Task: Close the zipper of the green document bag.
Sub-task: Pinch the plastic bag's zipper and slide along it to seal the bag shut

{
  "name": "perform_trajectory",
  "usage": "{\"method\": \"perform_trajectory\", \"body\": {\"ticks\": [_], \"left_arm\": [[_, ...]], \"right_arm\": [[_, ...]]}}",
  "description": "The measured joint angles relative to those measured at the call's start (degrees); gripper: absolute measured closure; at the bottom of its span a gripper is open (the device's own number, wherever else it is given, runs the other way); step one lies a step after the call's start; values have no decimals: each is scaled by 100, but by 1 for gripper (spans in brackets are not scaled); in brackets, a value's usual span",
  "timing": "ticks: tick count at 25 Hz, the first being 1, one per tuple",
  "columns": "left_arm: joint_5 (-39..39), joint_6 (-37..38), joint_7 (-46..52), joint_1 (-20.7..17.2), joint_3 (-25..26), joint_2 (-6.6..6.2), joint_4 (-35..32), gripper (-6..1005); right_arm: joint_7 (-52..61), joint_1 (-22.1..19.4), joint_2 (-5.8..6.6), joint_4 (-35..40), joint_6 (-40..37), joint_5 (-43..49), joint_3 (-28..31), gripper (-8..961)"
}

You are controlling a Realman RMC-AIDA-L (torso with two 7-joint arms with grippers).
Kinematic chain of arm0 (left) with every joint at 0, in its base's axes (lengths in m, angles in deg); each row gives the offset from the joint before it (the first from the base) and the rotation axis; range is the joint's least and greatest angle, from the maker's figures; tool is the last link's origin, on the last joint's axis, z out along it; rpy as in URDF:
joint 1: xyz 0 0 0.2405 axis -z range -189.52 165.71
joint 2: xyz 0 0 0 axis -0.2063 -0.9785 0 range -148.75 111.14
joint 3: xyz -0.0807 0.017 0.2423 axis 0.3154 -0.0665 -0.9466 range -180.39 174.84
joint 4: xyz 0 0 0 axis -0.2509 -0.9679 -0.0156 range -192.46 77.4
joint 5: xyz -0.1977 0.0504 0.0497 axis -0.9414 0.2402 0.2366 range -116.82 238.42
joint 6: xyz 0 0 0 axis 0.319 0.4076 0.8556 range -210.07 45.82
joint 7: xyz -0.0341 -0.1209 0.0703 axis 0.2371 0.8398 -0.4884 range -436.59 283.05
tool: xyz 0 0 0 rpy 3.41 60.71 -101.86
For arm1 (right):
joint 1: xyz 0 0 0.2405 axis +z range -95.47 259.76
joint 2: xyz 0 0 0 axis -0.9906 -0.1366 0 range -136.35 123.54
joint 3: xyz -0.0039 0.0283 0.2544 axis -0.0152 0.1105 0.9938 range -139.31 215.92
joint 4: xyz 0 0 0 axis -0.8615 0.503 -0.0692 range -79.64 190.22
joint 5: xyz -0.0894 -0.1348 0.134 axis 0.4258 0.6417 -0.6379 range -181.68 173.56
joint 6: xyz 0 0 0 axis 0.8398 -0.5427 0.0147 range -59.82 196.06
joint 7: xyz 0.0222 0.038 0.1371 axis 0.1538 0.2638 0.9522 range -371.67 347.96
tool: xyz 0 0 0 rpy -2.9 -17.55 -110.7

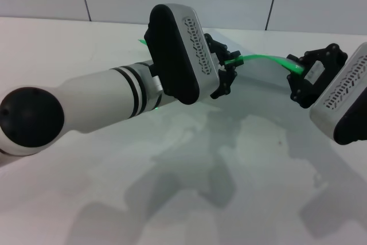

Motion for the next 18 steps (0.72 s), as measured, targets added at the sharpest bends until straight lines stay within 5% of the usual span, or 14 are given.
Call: {"method": "perform_trajectory", "body": {"ticks": [18], "left_arm": [[-56, 398, 72, -230, 385, 0, -470, 917]], "right_arm": [[22, -405, -25, 261, 240, 15, 582, 763]]}}
